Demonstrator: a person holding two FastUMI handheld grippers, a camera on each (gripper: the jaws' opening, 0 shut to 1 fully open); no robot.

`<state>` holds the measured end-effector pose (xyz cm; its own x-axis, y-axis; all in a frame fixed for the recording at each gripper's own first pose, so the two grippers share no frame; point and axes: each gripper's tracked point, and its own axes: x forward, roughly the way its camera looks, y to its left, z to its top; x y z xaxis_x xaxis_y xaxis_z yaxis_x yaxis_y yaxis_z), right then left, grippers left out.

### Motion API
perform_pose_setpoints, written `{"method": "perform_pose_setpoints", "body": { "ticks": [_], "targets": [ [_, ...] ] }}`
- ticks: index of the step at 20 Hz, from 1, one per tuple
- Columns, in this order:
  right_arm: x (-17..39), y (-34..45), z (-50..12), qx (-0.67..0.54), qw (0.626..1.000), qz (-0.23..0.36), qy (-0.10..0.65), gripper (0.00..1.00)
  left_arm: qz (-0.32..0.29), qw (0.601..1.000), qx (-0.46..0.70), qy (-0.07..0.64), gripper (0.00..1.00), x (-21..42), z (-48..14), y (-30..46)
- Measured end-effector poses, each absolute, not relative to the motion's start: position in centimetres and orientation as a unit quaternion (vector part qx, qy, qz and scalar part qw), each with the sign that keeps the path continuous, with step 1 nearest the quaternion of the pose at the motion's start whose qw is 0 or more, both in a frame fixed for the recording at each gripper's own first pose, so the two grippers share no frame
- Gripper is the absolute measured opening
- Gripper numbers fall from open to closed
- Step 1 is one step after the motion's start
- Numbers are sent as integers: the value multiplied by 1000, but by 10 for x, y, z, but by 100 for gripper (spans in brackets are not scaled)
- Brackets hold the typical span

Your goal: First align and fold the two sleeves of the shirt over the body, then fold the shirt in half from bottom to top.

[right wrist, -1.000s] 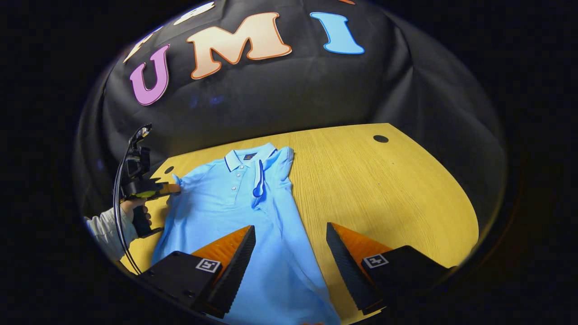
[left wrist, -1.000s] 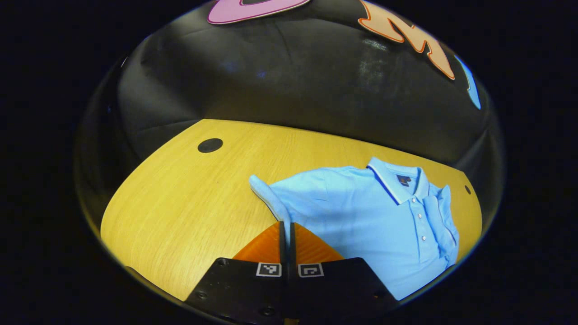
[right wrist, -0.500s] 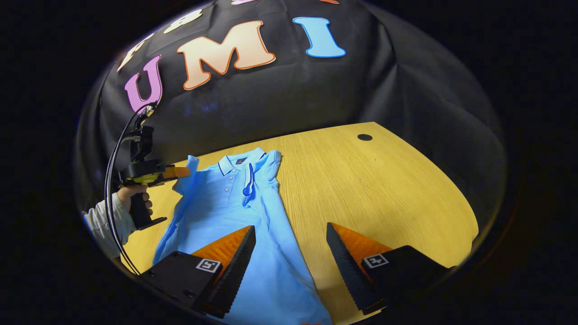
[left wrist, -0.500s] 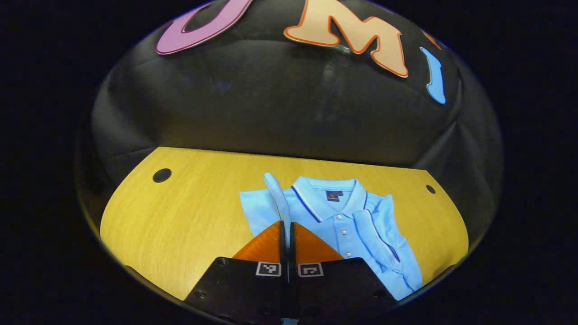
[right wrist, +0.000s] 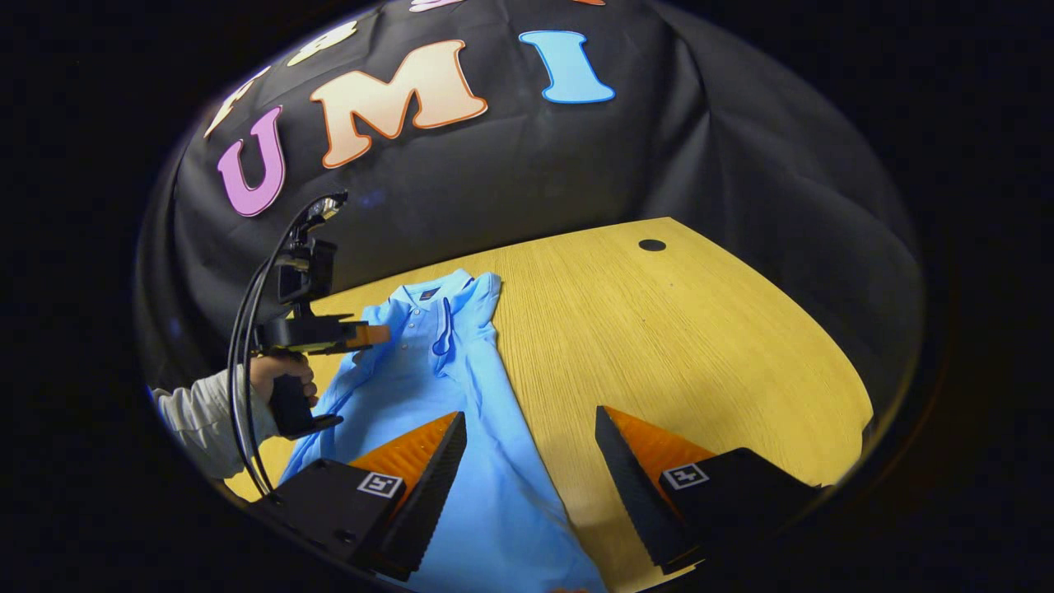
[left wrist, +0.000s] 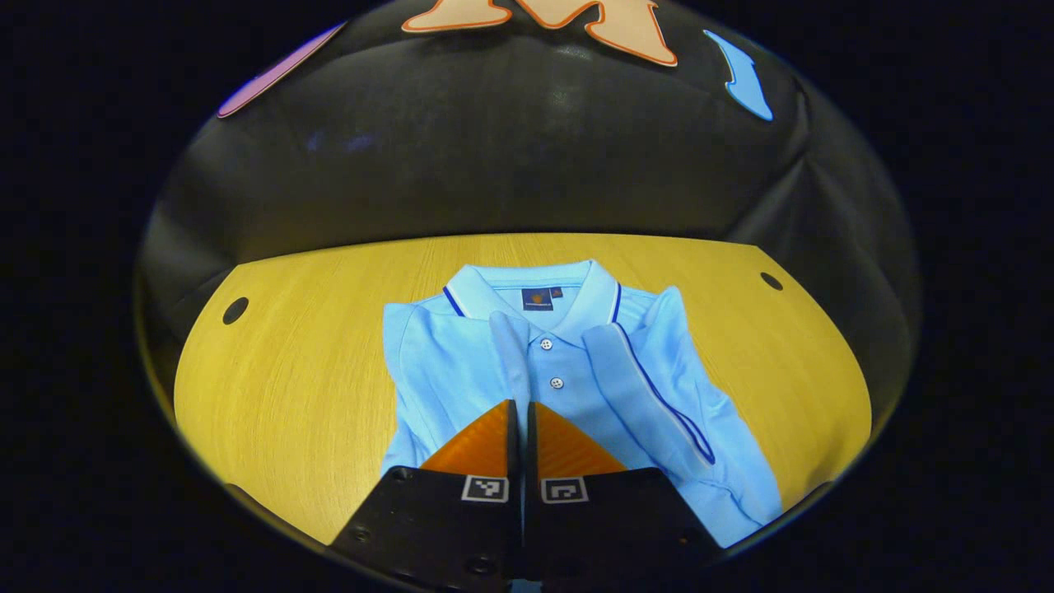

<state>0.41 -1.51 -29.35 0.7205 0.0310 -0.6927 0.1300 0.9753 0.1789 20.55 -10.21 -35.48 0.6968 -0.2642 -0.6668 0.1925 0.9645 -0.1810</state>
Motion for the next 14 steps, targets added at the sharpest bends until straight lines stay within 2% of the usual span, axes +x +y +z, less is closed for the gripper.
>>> {"method": "perform_pose_setpoints", "body": {
  "ticks": [1, 2, 4, 5, 7, 8, 14],
  "targets": [
    [4, -14, -293, 109, 921, -29, 372, 98, -130, 921, -62, 362, 1, 202, -352, -104],
    [6, -13, -290, 108, 923, -29, 369, 98, -142, 921, -80, 354, 14, 197, -342, -106],
    [10, -12, -283, 99, 929, -27, 355, 98, -147, 929, -95, 326, 30, 189, -325, -100],
    [11, -10, -280, 97, 932, -24, 349, 98, -147, 933, -95, 314, 48, 179, -314, -95],
    [6, -2, -276, 95, 933, -7, 346, 98, -128, 944, -84, 291, 100, 162, -297, -76],
    [1, 1, -274, 89, 935, 5, 345, 98, -120, 948, -76, 286, 94, 149, -292, -69],
    [-43, 8, -262, 59, 941, 46, 330, 98, -87, 963, -54, 251, 95, 63, -256, -16]
  ]
}}
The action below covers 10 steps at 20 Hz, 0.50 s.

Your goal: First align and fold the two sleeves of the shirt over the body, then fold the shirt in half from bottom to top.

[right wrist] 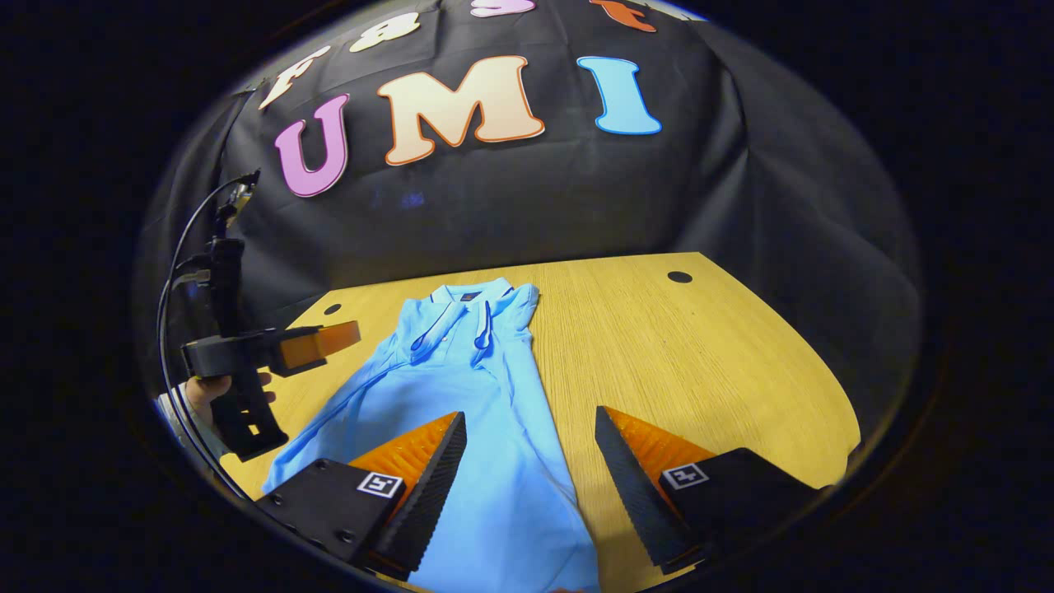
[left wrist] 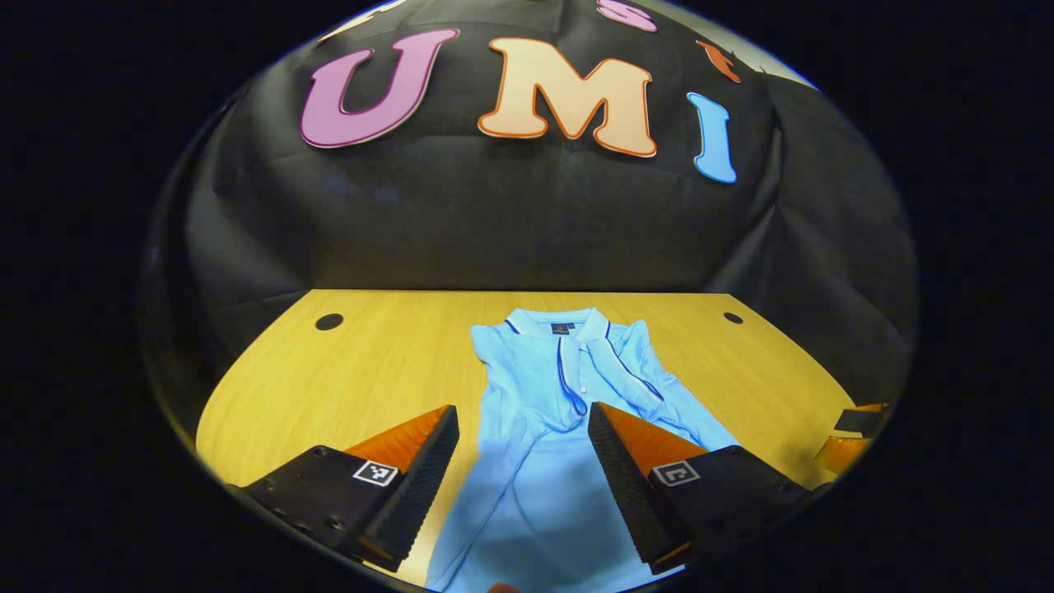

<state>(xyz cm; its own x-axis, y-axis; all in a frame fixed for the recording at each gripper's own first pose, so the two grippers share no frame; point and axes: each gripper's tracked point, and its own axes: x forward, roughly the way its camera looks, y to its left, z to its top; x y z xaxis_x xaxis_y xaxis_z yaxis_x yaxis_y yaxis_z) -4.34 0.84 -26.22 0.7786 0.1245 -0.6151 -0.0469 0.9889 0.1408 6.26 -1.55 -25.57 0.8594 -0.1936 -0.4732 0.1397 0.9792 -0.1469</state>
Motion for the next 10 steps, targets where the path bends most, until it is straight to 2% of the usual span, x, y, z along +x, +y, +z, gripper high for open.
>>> {"method": "perform_pose_setpoints", "body": {
  "ticks": [5, 10],
  "targets": [
    [-89, 6, -265, 42, 940, 53, 333, 98, -66, 965, -57, 248, 96, -12, -251, 16],
    [-135, -8, -279, 10, 937, 45, 346, 98, -57, 958, -51, 276, 95, -87, -277, 36]
  ]
}}
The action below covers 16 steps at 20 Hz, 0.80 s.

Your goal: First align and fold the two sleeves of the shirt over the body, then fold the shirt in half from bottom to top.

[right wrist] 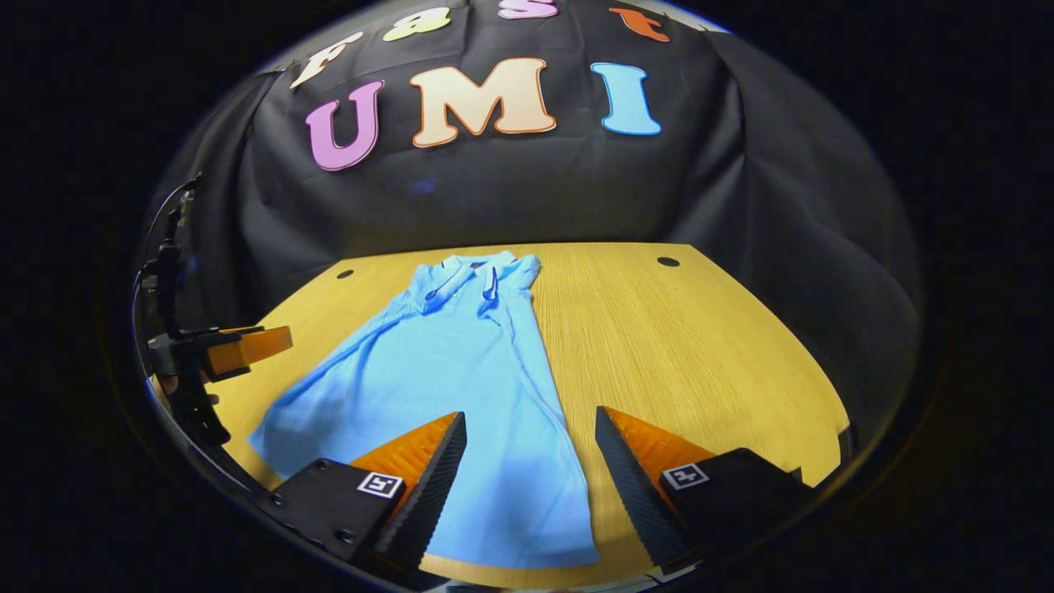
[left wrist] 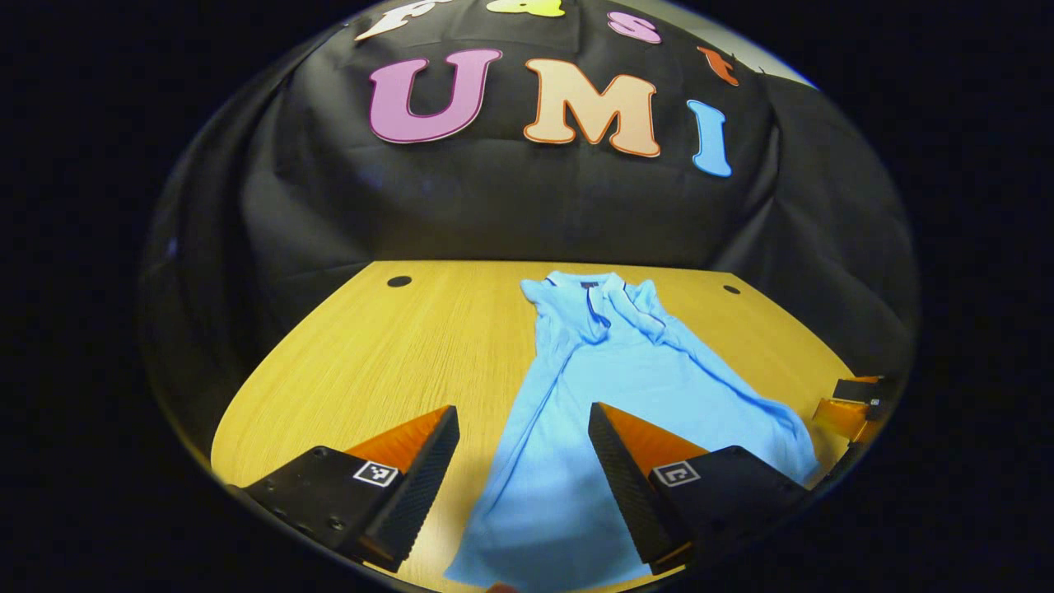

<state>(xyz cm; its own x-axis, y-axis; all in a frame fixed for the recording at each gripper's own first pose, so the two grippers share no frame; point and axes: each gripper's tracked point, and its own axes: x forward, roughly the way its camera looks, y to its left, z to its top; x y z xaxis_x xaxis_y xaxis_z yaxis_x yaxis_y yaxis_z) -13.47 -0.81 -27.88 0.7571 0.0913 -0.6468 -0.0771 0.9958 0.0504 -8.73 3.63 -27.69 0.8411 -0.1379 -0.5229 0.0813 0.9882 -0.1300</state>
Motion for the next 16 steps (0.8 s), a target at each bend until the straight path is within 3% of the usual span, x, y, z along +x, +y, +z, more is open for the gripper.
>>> {"method": "perform_pose_setpoints", "body": {
  "ticks": [4, 7, 8, 9, 12, 14, 16],
  "targets": [
    [-173, -18, -303, -9, 928, 31, 371, 94, -58, 948, -42, 309, 95, -142, -306, 45],
    [-194, -23, -322, -26, 920, 28, 391, 94, -59, 943, -31, 326, 96, -169, -325, 49],
    [-201, -25, -328, -32, 917, 27, 398, 99, -61, 941, -30, 332, 96, -176, -332, 49],
    [-205, -26, -333, -36, 914, 25, 404, 94, -60, 939, -27, 338, 96, -182, -338, 49],
    [-214, -27, -343, -36, 906, 21, 421, 100, -62, 930, -16, 362, 96, -199, -358, 46],
    [-217, -25, -345, -27, 902, 22, 431, 95, -63, 933, -17, 354, 95, -195, -356, 45],
    [-218, -18, -348, 5, 896, 25, 444, 98, -65, 937, -29, 342, 99, -195, -353, 40]
  ]
}}
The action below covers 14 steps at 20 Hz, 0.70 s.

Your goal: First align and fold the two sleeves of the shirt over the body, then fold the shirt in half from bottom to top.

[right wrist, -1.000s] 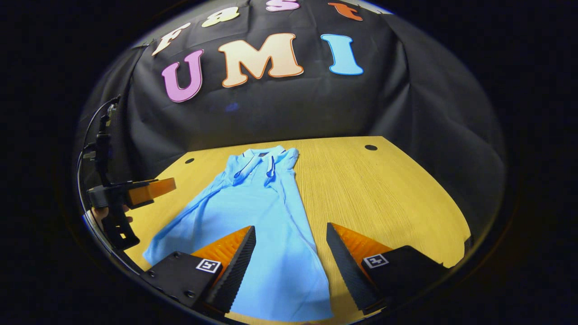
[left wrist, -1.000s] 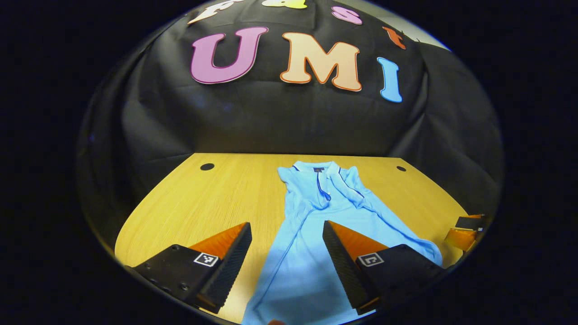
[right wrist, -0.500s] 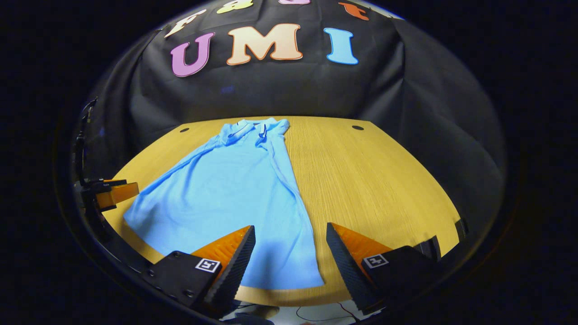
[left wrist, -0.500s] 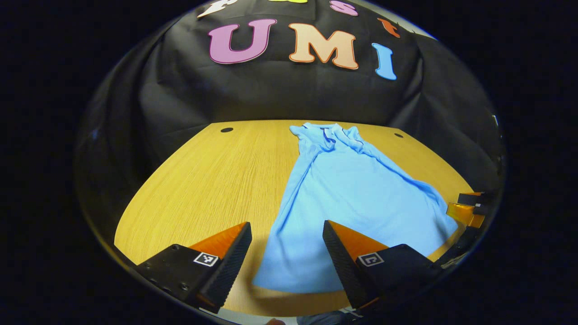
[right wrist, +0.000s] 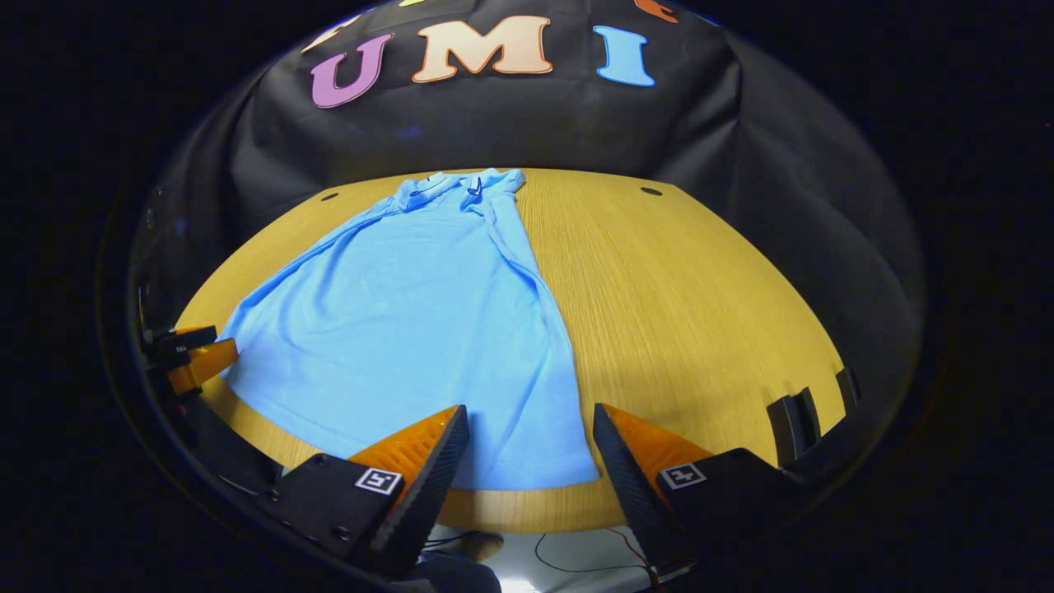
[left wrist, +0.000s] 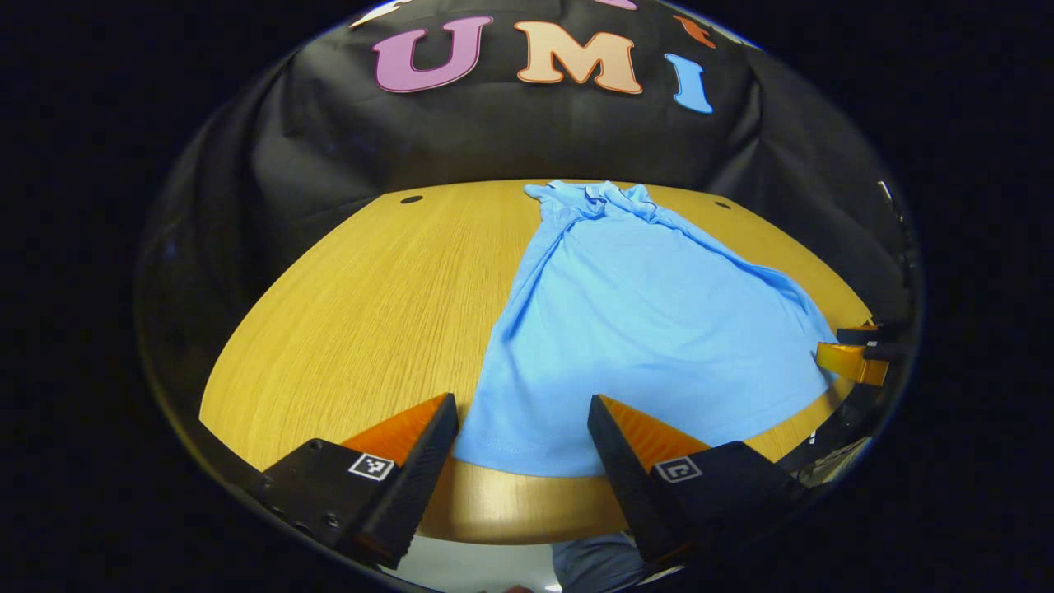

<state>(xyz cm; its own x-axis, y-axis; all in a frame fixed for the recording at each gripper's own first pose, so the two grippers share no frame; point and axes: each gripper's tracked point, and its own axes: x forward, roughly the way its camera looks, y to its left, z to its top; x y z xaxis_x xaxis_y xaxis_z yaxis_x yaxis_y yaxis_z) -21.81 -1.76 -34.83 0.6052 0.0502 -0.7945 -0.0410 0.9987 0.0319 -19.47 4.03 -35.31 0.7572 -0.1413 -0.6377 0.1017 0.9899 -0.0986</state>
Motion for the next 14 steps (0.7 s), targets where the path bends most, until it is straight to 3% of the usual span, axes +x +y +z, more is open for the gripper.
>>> {"method": "perform_pose_setpoints", "body": {
  "ticks": [1, 2, 3, 4, 6, 7, 14],
  "targets": [
    [-214, -16, -348, 7, 897, 28, 441, 85, -70, 936, -27, 343, 97, -196, -356, 37],
    [-217, -10, -350, 5, 893, 40, 449, 79, -82, 938, -28, 336, 84, -192, -354, 30],
    [-216, -5, -349, 1, 892, 49, 449, 59, -90, 935, -30, 342, 76, -194, -356, 24],
    [-218, 3, -349, 4, 889, 63, 454, 48, -91, 935, -34, 340, 50, -193, -355, 20],
    [-214, 7, -348, 7, 888, 58, 456, 10, -91, 928, -60, 356, 19, -193, -353, 13],
    [-214, 13, -348, 12, 884, 65, 463, 3, -80, 926, -77, 360, 1, -190, -355, 14],
    [-169, 30, -303, 49, 899, 87, 427, 2, -83, 928, -100, 350, 0, -159, -319, 14]
  ]
}}
